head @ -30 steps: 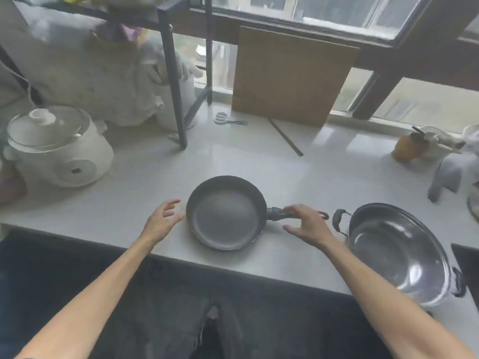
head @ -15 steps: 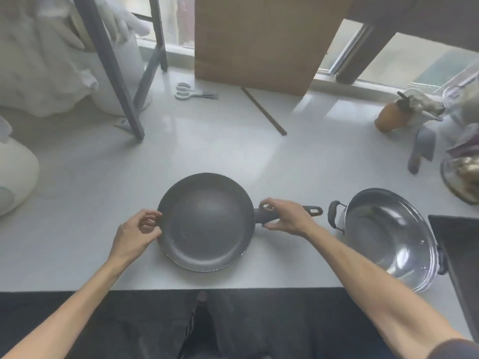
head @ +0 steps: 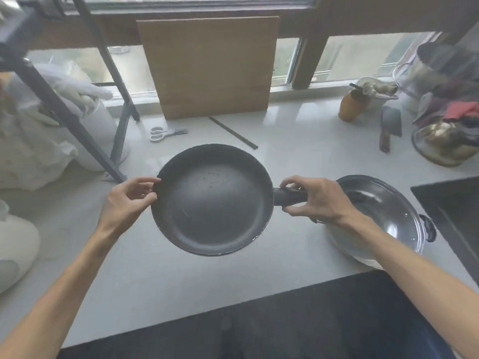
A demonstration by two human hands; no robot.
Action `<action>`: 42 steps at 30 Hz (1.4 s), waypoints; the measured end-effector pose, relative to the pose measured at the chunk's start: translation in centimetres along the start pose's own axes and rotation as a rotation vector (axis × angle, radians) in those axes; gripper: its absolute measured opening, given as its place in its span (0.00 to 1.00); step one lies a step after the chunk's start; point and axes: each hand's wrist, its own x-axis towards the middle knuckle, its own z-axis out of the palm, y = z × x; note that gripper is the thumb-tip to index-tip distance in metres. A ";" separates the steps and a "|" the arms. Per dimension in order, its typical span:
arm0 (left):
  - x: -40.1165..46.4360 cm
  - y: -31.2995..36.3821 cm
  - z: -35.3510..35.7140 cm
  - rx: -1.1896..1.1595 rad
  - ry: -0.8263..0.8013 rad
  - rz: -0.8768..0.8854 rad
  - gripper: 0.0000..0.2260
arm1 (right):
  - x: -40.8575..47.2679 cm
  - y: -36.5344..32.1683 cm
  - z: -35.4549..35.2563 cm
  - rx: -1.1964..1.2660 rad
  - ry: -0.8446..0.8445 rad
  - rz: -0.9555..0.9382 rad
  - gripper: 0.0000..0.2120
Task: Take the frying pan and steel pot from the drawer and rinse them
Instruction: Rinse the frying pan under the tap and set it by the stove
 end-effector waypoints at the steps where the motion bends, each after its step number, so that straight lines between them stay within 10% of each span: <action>1: 0.8 1.9 1.6 -0.005 -0.035 0.042 0.13 | -1.2 1.2 -1.9 -0.012 0.042 0.035 0.20; 19: -5.0 34.7 53.8 -0.007 -0.814 0.549 0.13 | -36.4 36.8 -18.5 0.058 0.493 0.766 0.19; 42: 4.7 26.5 92.8 0.975 -1.235 0.747 0.19 | -29.2 66.5 -0.4 0.331 0.365 1.150 0.18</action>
